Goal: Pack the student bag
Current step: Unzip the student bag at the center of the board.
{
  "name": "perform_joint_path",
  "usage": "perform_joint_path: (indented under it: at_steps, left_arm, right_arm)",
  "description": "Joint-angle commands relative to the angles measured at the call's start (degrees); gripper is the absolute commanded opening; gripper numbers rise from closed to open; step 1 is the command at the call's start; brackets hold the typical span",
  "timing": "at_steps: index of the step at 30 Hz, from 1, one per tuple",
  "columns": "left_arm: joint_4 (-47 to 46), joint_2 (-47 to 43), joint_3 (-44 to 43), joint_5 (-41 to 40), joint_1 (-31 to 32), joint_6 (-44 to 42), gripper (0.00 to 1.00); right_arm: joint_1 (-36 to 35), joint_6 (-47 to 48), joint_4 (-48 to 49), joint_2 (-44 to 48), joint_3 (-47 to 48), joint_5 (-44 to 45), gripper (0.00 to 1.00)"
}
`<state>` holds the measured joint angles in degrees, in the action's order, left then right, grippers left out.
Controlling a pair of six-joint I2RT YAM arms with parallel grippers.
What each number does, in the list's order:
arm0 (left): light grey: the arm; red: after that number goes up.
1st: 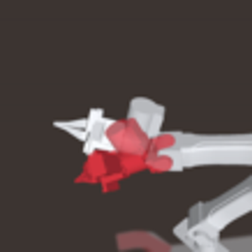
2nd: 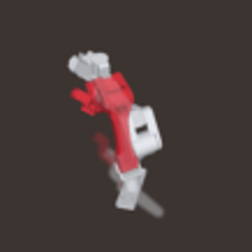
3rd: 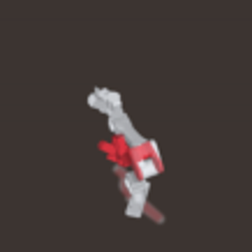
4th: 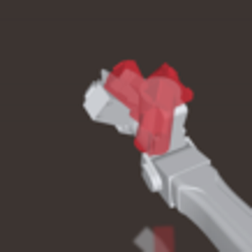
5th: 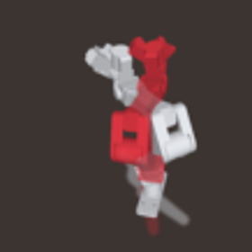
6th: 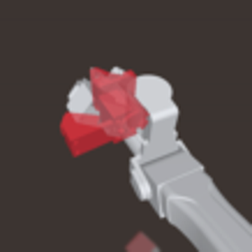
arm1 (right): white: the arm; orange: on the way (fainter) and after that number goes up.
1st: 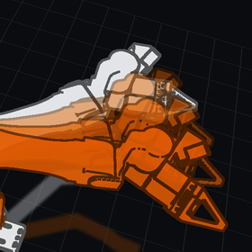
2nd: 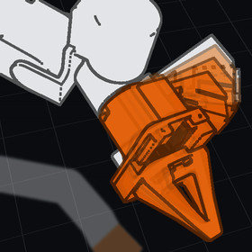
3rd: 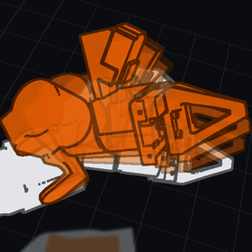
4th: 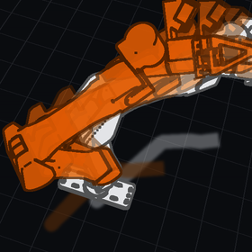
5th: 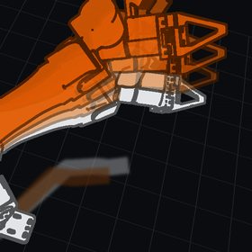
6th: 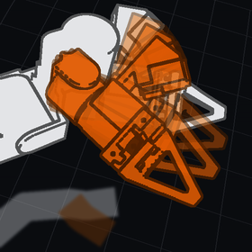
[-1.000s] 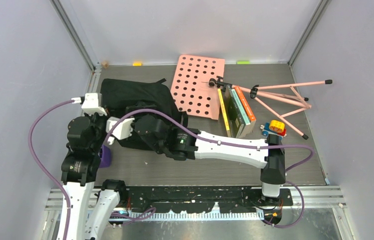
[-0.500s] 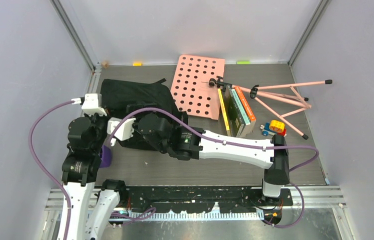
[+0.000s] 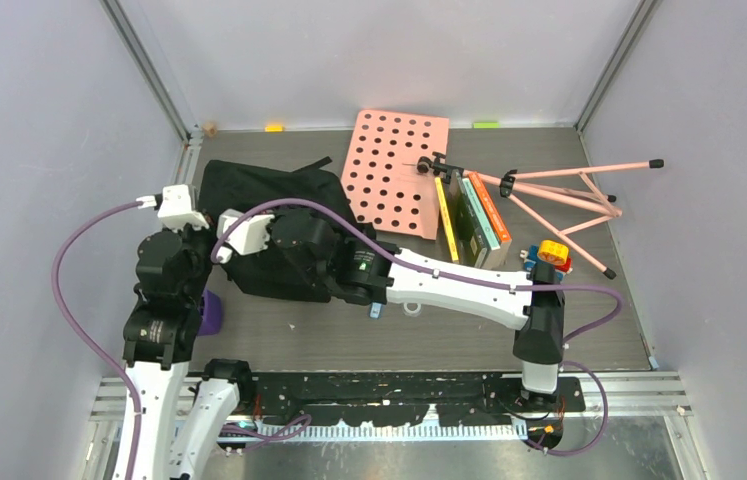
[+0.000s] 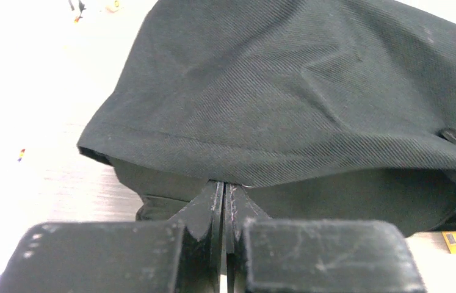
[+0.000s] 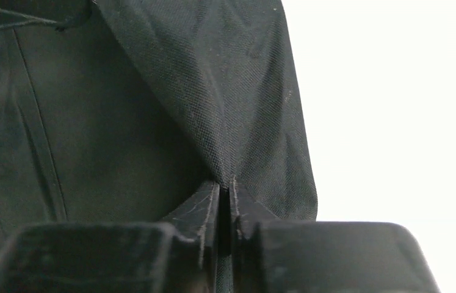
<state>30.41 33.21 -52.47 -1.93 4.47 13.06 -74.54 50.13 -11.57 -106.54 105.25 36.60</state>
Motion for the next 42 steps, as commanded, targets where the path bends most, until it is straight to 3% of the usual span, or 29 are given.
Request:
perform_joint_path:
  at_steps: [1,3,10,22,37,42]
  left_arm:
    - [2.1,2.5,-4.3,-9.4,-0.3,2.8,0.0]
    - [3.6,4.6,-5.8,-11.0,-0.3,3.6,0.0]
    - [4.8,6.3,-8.8,-19.0,-0.3,5.1,0.0]
    - [3.2,3.1,-1.9,-27.5,-1.3,10.3,0.0]
    - [8.9,-2.8,6.7,-35.2,-1.8,18.0,0.0]
    - [9.6,-3.5,10.7,-34.9,-2.0,25.5,0.0]
  right_arm:
    - [-0.1,-2.1,2.8,2.4,2.8,3.0,0.06]
    - [-0.1,-3.6,2.3,3.3,2.8,3.0,0.01]
    - [2.3,-13.3,-3.7,6.7,3.9,0.0,0.0]
    - [11.0,-30.5,-13.3,8.8,8.7,-8.2,0.0]
    - [15.9,-40.3,-12.4,7.4,14.2,-13.7,0.0]
    - [16.5,-41.3,-10.0,7.2,14.7,-15.1,0.0]
